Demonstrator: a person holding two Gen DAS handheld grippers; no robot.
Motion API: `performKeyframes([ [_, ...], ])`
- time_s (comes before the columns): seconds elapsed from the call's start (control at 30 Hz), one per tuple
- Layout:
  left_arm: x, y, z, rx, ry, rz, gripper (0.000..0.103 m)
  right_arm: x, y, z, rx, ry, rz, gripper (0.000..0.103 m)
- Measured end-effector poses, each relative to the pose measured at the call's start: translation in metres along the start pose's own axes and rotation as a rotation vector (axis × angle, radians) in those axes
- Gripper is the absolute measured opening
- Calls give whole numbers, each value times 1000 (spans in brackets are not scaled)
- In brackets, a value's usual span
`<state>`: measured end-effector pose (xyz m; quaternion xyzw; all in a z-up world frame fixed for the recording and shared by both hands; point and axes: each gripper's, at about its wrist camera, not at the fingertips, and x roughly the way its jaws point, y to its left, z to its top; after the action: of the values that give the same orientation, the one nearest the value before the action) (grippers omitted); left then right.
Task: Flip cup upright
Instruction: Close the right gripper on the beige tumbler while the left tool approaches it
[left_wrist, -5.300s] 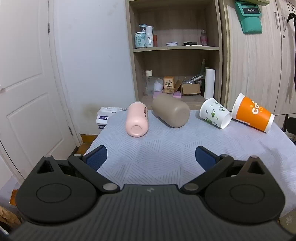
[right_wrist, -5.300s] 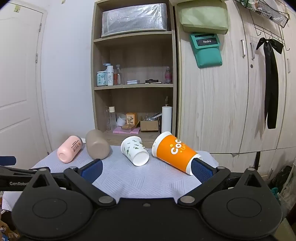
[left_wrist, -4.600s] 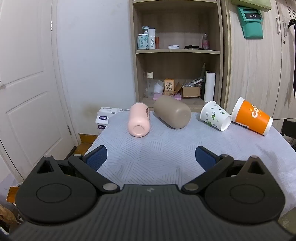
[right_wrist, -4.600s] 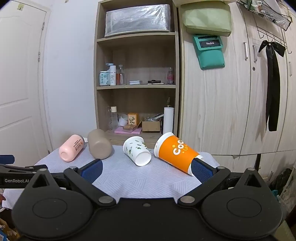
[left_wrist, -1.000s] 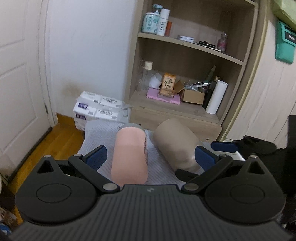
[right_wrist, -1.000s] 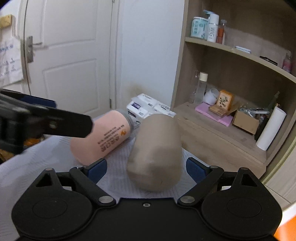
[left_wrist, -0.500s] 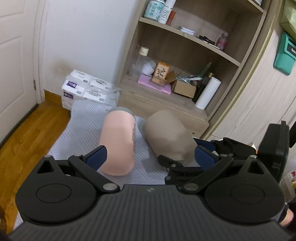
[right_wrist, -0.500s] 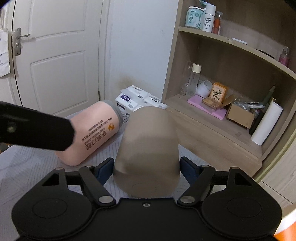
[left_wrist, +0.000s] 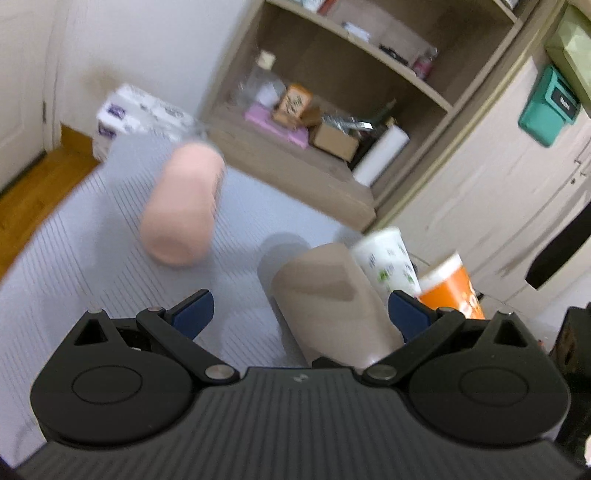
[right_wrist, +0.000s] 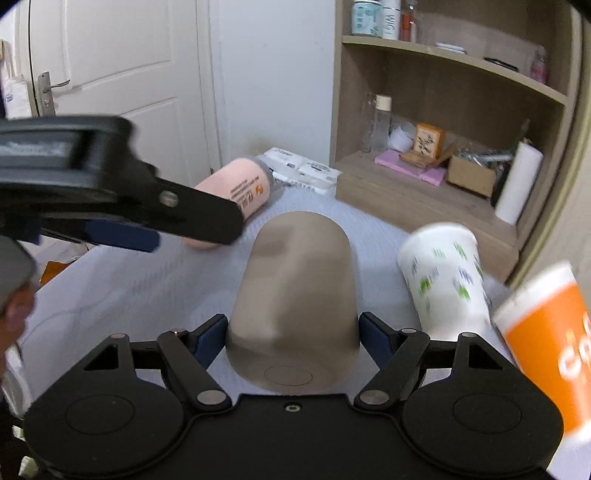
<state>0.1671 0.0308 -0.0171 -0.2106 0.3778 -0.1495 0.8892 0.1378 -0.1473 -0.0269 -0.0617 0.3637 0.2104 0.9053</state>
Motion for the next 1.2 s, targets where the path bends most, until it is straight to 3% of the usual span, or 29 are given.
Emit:
performKeyframes([
  [0.27,22,-9,-29,-67,107,-112,102,-31,-1,-24,90,55,30,81],
  [0.5,37,-11,-38,-103,155,-132,99,-31,-7,-33,135,102,60,81],
  [0.63,42,-16,-40,-81,165,-129,96,-28,-14,-31,153,122,85,82],
  [0.93,54,-7,-40,-194,199,-206,81,-33,-13,-24,116,119,85,81],
  [1.03,54,-10,-40,-176,197,-201,81,-38,-16,-15,113,105,95,83],
  [1.2,53,-12,-40,-159,196,-195,81,-29,-18,-8,101,155,109,84],
])
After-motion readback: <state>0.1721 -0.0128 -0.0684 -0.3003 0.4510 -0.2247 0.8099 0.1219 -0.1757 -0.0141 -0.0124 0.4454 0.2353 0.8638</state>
